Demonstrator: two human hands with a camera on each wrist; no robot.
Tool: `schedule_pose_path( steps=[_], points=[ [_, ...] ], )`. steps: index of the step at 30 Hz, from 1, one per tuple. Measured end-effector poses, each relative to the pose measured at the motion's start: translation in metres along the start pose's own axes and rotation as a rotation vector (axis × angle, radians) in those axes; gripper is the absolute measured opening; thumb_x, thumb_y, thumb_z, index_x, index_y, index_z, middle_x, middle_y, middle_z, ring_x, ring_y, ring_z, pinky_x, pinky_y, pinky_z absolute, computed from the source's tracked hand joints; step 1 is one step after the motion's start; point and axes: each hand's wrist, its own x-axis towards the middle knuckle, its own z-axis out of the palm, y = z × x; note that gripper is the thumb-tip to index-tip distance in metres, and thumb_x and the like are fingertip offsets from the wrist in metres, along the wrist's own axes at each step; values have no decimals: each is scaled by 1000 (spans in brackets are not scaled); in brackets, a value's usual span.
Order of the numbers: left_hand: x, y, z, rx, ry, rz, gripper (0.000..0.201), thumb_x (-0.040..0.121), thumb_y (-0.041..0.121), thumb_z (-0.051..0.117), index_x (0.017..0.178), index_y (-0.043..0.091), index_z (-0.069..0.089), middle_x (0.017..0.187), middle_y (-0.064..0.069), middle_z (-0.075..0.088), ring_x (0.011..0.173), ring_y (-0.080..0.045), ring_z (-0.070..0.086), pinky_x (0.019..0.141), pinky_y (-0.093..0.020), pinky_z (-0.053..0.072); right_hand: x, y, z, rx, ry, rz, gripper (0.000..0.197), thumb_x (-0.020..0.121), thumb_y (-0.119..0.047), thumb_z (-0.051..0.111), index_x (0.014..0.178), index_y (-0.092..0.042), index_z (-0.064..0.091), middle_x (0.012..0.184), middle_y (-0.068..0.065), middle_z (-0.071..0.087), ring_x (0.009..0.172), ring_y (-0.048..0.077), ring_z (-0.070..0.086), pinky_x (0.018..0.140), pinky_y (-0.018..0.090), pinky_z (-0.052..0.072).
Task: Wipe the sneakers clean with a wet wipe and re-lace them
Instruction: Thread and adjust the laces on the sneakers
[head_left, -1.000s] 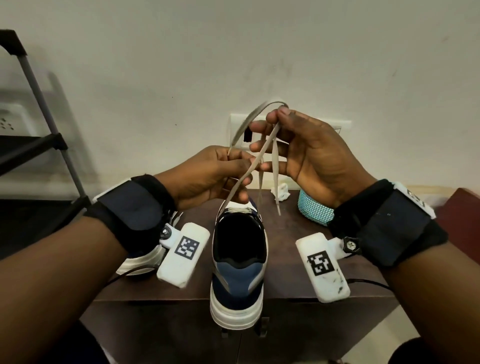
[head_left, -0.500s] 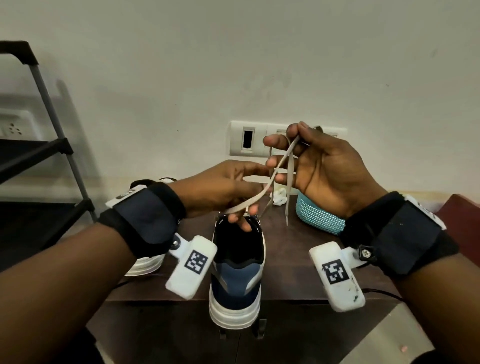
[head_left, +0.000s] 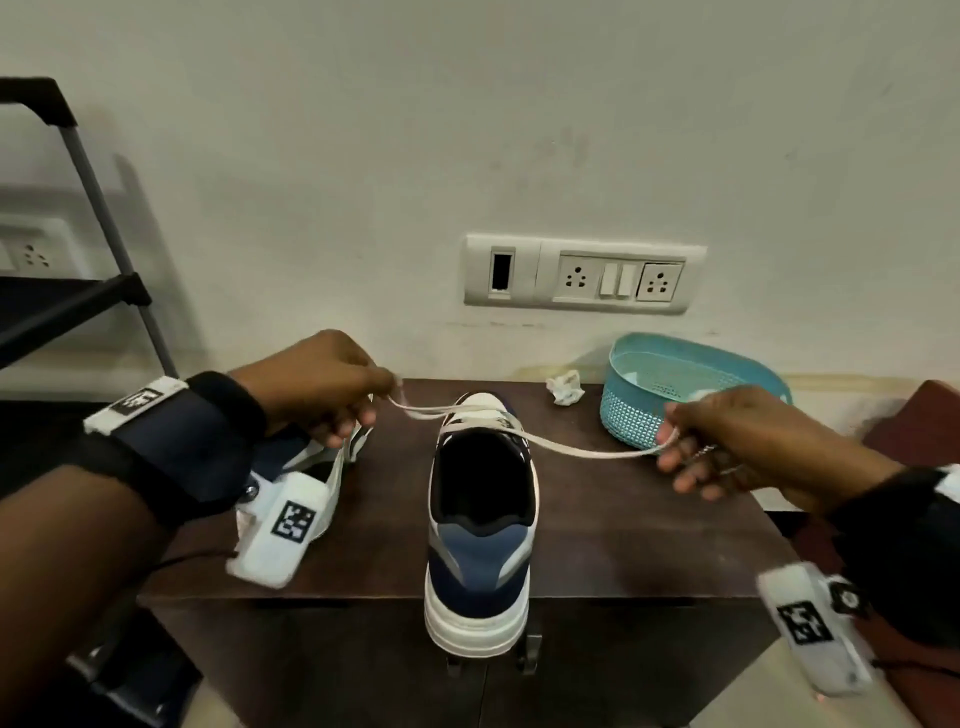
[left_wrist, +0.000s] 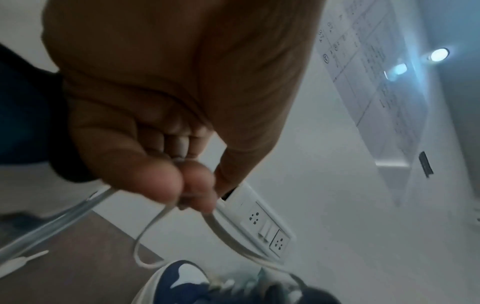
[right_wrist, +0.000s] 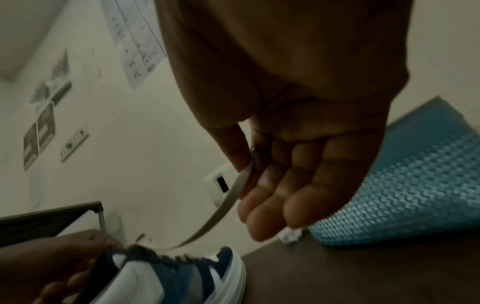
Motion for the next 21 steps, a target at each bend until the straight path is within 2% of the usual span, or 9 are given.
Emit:
schedule_pose_path(
  steps=[3,6,8,10,11,12,14,17,21],
  points=[
    [-6,-3,-1,264,78,16,40,92,41,69,78,3,70,56,-10,66,39,-19,56,41,-26,49,2,15,4,-311,-52,113,53,101,-48,55,94,2,72,69,12,74,44,21,61,43,23,45],
    [-6,7,2,345,228,217,24,84,44,76,85,22,69,62,-3,70,43,-15,62,46,-28,52,2,10,11,-541,-23,3,55,96,-52,60,79,-1,73,59,8,72,40,18,59,40,21,42],
    [-1,13,12,249,109,384,14,87,36,76,99,32,70,77,2,73,58,-5,67,63,-33,58,3,0,23,-519,-23,-211,42,95,-42,66,72,-8,72,59,6,71,46,14,63,46,25,52],
    [10,13,25,201,-119,477,24,91,33,73,114,37,69,98,9,75,87,-1,71,87,-35,58,3,-10,45,-337,-107,-393,16,94,-26,71,82,-18,76,74,5,76,64,12,68,62,29,59],
    [16,12,31,233,-210,492,27,93,33,70,119,39,69,106,12,74,98,-2,70,94,-35,56,2,-15,56,-277,-152,-450,9,93,-19,72,88,-25,77,82,0,78,71,7,69,67,25,59],
    [21,12,37,280,-271,499,26,95,33,68,120,38,69,110,13,73,104,-3,68,97,-34,54,5,-16,65,-265,-191,-489,16,92,-14,72,91,-30,77,87,-5,78,76,2,69,69,20,57],
    [27,14,43,329,-308,506,17,97,31,66,112,31,75,103,13,75,97,-2,69,92,-30,55,12,-17,79,-317,-237,-514,18,91,-14,73,95,-29,80,87,-11,78,75,-3,68,69,14,52],
    [29,19,45,311,-234,522,8,93,28,71,95,23,78,87,11,76,79,0,68,75,-21,52,19,-13,84,-344,-205,-510,9,89,-16,74,91,-20,82,74,-13,75,64,-4,64,66,16,50],
    [28,18,44,178,-217,558,13,95,26,69,96,15,76,86,2,77,78,-9,69,81,-31,55,21,-19,78,-247,-100,-608,9,89,-16,72,81,-16,75,67,-9,71,60,0,60,64,21,46]
  ],
)
